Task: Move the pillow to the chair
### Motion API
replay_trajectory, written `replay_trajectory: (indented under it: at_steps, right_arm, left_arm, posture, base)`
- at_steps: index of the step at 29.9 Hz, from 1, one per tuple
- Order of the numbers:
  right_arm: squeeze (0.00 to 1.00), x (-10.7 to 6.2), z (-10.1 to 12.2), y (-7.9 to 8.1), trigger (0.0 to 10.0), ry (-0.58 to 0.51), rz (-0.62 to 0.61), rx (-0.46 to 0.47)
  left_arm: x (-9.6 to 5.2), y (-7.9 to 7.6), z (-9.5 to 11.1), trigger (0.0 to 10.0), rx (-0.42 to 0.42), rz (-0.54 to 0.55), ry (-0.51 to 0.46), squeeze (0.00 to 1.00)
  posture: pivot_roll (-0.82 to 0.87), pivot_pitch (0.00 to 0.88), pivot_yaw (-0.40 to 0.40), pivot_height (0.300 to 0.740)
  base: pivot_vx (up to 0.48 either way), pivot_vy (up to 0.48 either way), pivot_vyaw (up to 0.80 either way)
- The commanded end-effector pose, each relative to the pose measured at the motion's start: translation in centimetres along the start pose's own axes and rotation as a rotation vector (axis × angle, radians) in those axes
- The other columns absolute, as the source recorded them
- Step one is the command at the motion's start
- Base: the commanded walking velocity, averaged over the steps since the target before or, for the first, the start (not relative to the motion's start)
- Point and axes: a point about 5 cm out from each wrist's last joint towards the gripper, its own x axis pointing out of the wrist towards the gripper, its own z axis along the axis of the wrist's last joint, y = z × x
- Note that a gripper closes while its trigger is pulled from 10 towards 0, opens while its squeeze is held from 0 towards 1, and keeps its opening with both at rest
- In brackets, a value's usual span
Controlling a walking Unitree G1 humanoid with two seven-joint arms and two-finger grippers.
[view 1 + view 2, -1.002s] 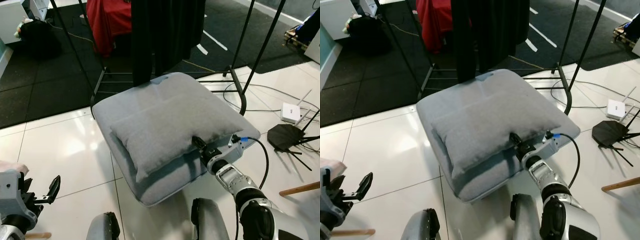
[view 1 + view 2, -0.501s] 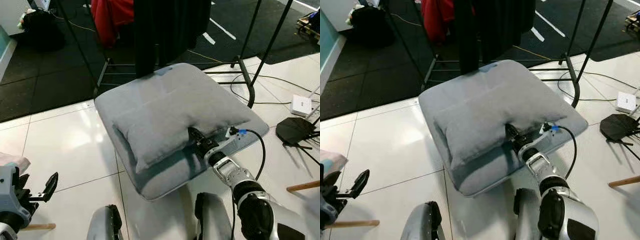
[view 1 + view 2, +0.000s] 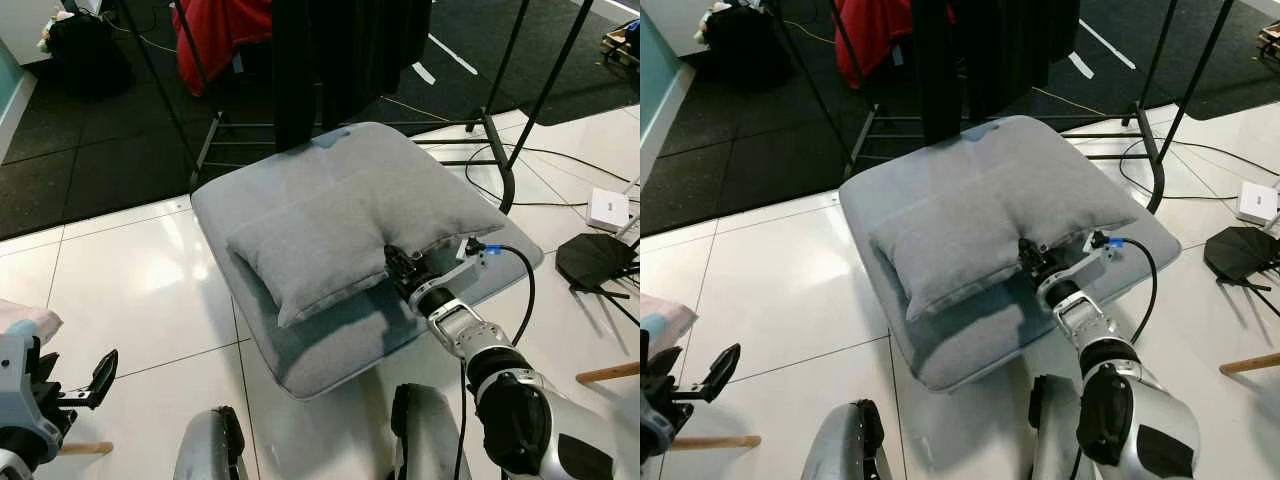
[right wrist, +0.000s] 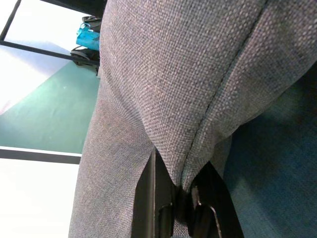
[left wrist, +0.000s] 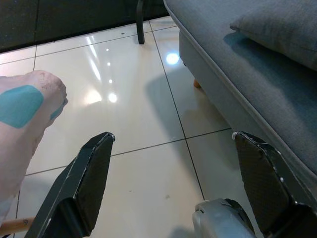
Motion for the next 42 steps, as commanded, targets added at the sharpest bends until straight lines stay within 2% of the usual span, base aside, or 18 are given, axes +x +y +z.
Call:
replay_trajectory:
  at_steps: [1, 2, 3, 4, 6, 7, 9, 12, 13, 15, 17, 21, 24, 29, 30, 36, 42]
  right_arm:
    - [0.0, 0.2, 0.4, 0.4, 0.0, -0.015, 0.02, -0.008]
    - [0.0, 0.4, 0.8, 0.8, 0.0, -0.017, 0.035, -0.051]
    - [0.0, 0.4, 0.8, 0.8, 0.0, -0.017, 0.035, -0.051]
    - [0.0, 0.7, 1.0, 1.3, 0.0, -0.009, 0.055, -0.102]
    - [0.0, 0.7, 1.0, 1.3, 0.0, -0.009, 0.055, -0.102]
    - [0.0, 1.0, 1.3, 1.9, 0.0, 0.007, 0.097, -0.149]
    - [0.0, 1.0, 1.3, 1.9, 0.0, 0.007, 0.097, -0.149]
    - [0.0, 1.0, 2.7, 3.1, 0.0, -0.017, 0.205, -0.209]
    - [0.0, 0.8, 2.9, 3.0, 0.0, -0.013, 0.216, -0.237]
    - [0.0, 0.7, 2.9, 2.9, 0.0, -0.007, 0.22, -0.257]
    - [0.0, 0.0, 3.6, 2.5, 0.0, 0.013, 0.226, -0.294]
    - [0.0, -0.4, 4.3, 2.6, 0.0, 0.022, 0.246, -0.312]
    - [0.0, -0.1, 5.8, 4.5, 0.0, 0.017, 0.333, -0.342]
    - [0.0, 0.2, 5.8, 5.2, 0.0, 0.033, 0.358, -0.371]
    - [0.0, 0.4, 5.6, 5.6, 0.0, 0.04, 0.374, -0.378]
    - [0.0, 0.5, 4.9, 5.8, 0.0, 0.056, 0.384, -0.386]
    - [0.0, 0.3, 4.6, 5.6, 0.0, 0.074, 0.376, -0.387]
  left_arm:
    - [-0.4, 0.7, -0.2, 10.0, 0.011, 0.024, 0.029, 0.0]
    - [-0.2, 0.6, -0.2, 10.0, 0.008, 0.025, 0.027, 0.0]
    - [-0.2, 0.6, -0.2, 10.0, 0.008, 0.025, 0.027, 0.0]
    - [0.0, 0.5, -0.3, 10.0, 0.002, 0.028, 0.021, 0.0]
    - [0.0, 0.5, -0.3, 10.0, 0.002, 0.028, 0.021, 0.0]
    - [0.4, 0.3, -0.4, 10.0, -0.006, 0.032, 0.014, 0.0]
    - [0.4, 0.3, -0.4, 10.0, -0.006, 0.032, 0.014, 0.0]
    - [2.2, -0.5, -0.9, 10.0, -0.055, 0.061, -0.011, 0.0]
    - [2.9, -0.8, -1.1, 10.0, -0.071, 0.072, -0.014, 0.0]
    - [3.3, -0.9, -1.2, 10.0, -0.08, 0.079, -0.014, 0.0]
    - [4.7, -1.5, -1.5, 10.0, -0.108, 0.087, -0.015, 0.0]
    - [5.7, -2.0, -1.6, 10.0, -0.127, 0.087, -0.02, 0.0]
    - [7.1, -3.2, -1.8, 10.0, -0.165, 0.06, -0.035, 0.0]
    - [7.8, -4.1, -1.9, 10.0, -0.184, 0.042, -0.043, 0.0]
    - [8.3, -4.7, -1.9, 10.0, -0.198, 0.032, -0.046, 0.0]
    - [9.0, -5.5, -2.5, 10.0, -0.202, 0.02, -0.025, 0.0]
    - [9.3, -6.2, -3.2, 10.0, -0.201, 0.003, -0.014, 0.0]
  posture:
    - [0.13, 0.298, 0.094, 0.475]
    - [0.12, 0.289, 0.088, 0.475]
    - [0.12, 0.289, 0.088, 0.475]
    - [0.1, 0.283, 0.083, 0.475]
    - [0.1, 0.283, 0.083, 0.475]
    - [0.08, 0.271, 0.074, 0.475]
    - [0.08, 0.271, 0.074, 0.475]
    - [0.0, 0.222, 0.041, 0.489]
    - [-0.02, 0.205, 0.029, 0.494]
    - [-0.02, 0.205, 0.029, 0.499]
    - [-0.08, 0.159, 0.005, 0.509]
    - [-0.1, 0.14, -0.006, 0.518]
    - [-0.15, 0.093, -0.025, 0.537]
    - [-0.16, 0.079, -0.032, 0.552]
    - [-0.18, 0.067, -0.037, 0.561]
    - [-0.19, 0.057, -0.036, 0.581]
    - [-0.19, 0.051, -0.043, 0.6]
  base:
    - [0.0, 0.0, 0.0]
    - [0.0, 0.0, 0.0]
    - [0.0, 0.0, 0.0]
    - [0.0, 0.0, 0.0]
    - [0.0, 0.0, 0.0]
    - [0.0, 0.0, 0.0]
    - [0.0, 0.0, 0.0]
    - [0.0, 0.0, 0.0]
    - [0.0, 0.0, 0.0]
    - [0.0, 0.0, 0.0]
    - [0.0, 0.0, 0.0]
    - [0.0, 0.0, 0.0]
    - [0.0, 0.0, 0.0]
    - [0.0, 0.0, 0.0]
    - [0.0, 0.0, 0.0]
    - [0.0, 0.0, 0.0]
    - [-0.359, 0.0, 0.0]
